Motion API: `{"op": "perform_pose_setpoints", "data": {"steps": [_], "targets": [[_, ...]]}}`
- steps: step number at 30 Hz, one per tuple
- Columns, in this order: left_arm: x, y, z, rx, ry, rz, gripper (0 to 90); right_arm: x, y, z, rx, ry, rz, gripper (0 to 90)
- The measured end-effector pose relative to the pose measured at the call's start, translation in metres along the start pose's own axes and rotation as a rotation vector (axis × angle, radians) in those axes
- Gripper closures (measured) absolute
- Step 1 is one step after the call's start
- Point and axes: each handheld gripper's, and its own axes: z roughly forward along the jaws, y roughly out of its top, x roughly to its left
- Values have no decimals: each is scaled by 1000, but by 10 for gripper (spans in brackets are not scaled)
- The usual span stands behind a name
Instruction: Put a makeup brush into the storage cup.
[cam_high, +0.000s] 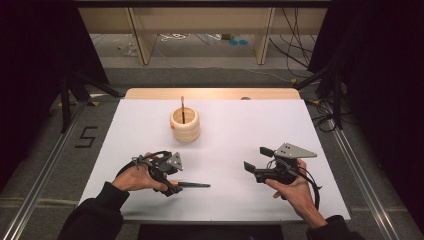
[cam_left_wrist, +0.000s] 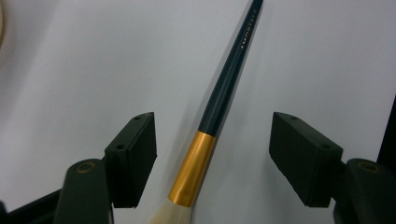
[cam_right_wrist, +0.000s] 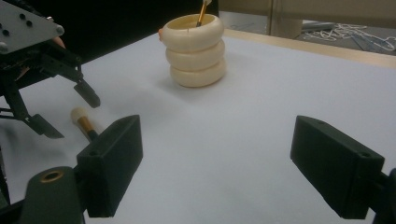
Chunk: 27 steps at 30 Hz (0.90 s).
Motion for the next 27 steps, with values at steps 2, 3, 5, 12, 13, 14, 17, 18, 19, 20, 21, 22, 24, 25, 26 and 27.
{"op": "perform_pose_setpoints", "data": {"steps": [2,3,5,12,13,14,17,18,19,20,21,22,24,25,26,27], "targets": [[0,1,2,18,-4,-2,330,1,0,1,0,23,25,177],[1,2,3,28,-7,5,331,1,0,1,6,28,30,177],[1,3,4,53,-13,22,348,1,0,1,7,26,28,178],[5,7,8,110,-35,39,391,1,0,2,-1,23,11,180],[5,7,9,114,-36,35,391,1,0,2,-1,23,11,180],[5,7,9,126,-42,40,400,1,0,2,-2,23,11,180],[7,7,12,143,-43,42,423,0,-1,2,4,19,1,181],[8,7,13,147,-47,40,432,1,0,1,13,19,3,181],[8,7,14,154,-50,46,432,1,0,1,13,19,3,181],[9,8,14,160,-51,48,449,2,0,1,26,25,20,182],[9,8,14,167,-51,51,449,2,0,1,26,25,20,182],[10,9,14,169,-49,57,460,2,0,1,26,27,20,182],[10,11,14,179,-49,64,493,2,-1,3,-4,31,11,182],[10,12,15,180,-49,68,498,2,-1,4,-4,32,10,183],[10,13,15,186,-52,71,498,2,-1,4,-4,32,10,183],[10,14,15,192,-56,75,509,2,-1,4,-2,34,7,183]]}}
